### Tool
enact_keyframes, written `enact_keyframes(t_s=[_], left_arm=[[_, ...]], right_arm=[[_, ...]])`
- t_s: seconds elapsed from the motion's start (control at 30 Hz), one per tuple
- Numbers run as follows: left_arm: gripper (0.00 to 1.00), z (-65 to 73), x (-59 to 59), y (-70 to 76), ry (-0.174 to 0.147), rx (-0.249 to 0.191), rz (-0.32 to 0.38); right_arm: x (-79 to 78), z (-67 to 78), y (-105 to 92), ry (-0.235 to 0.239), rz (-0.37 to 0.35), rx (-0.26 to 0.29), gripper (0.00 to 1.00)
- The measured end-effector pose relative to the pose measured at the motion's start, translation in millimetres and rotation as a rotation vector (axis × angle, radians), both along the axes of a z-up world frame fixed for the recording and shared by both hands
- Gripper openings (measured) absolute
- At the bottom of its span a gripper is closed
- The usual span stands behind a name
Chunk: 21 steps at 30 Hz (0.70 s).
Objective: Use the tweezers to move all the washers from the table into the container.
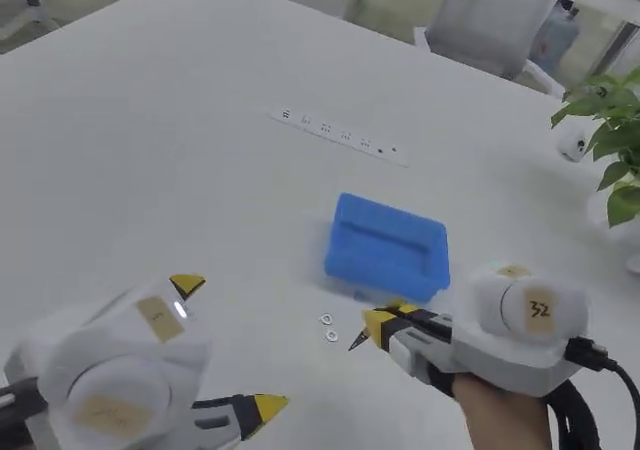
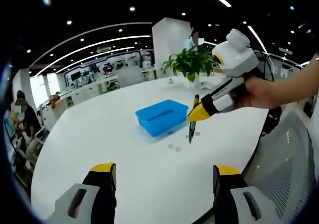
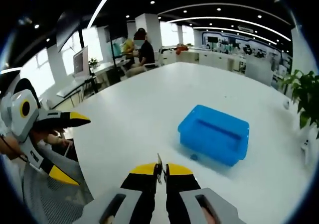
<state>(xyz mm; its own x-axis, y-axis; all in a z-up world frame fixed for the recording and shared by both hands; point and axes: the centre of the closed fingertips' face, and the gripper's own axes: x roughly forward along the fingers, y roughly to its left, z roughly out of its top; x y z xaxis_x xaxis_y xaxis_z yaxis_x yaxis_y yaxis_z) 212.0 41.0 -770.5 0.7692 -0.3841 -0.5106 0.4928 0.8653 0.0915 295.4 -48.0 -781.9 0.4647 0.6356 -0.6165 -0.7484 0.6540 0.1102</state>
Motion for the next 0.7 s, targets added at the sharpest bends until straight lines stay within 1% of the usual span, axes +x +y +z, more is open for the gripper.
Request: enact_keyframes(t_s=[0.1, 0.17, 0.3, 0.37, 0.43, 0.53, 0.7], left_arm=[[0.80, -1.0, 0.6, 1.5, 0.005, 0.002, 0.006], [0.80, -1.4, 0.9, 2.2, 0.006, 0.003, 0.009], [0.79, -2.7, 1.4, 4.3, 0.011, 0.011, 0.018], [0.79, -1.9, 2.1, 4.6, 0.007, 0.007, 0.022], [0.79, -1.2, 2.5, 4.1, 0.004, 0.000, 0.022], [0.79, -2.8, 2.6, 4.9, 0.005, 0.015, 0.023], [0.78, -2.9, 2.9, 6.2, 0.008, 0.013, 0.028]], right_arm=[[8.8, -1.5, 7.8, -0.021, 0.007, -0.006, 0.02], [13.9, -6.1, 10.1, -0.027, 0.010, -0.015, 0.02], [21.4, -15.8, 11.5, -0.016, 0.000, -0.023, 0.03], [22.0, -23.7, 11.6, -0.004, 0.003, -0.045, 0.03], [22.3, -24.8, 12.0, -0.011, 0.005, -0.046, 0.03], [23.5, -25.2, 13.0, -0.009, 0.008, -0.045, 0.03], [26.1, -25.1, 14.8, -0.009, 0.003, -0.038, 0.03]])
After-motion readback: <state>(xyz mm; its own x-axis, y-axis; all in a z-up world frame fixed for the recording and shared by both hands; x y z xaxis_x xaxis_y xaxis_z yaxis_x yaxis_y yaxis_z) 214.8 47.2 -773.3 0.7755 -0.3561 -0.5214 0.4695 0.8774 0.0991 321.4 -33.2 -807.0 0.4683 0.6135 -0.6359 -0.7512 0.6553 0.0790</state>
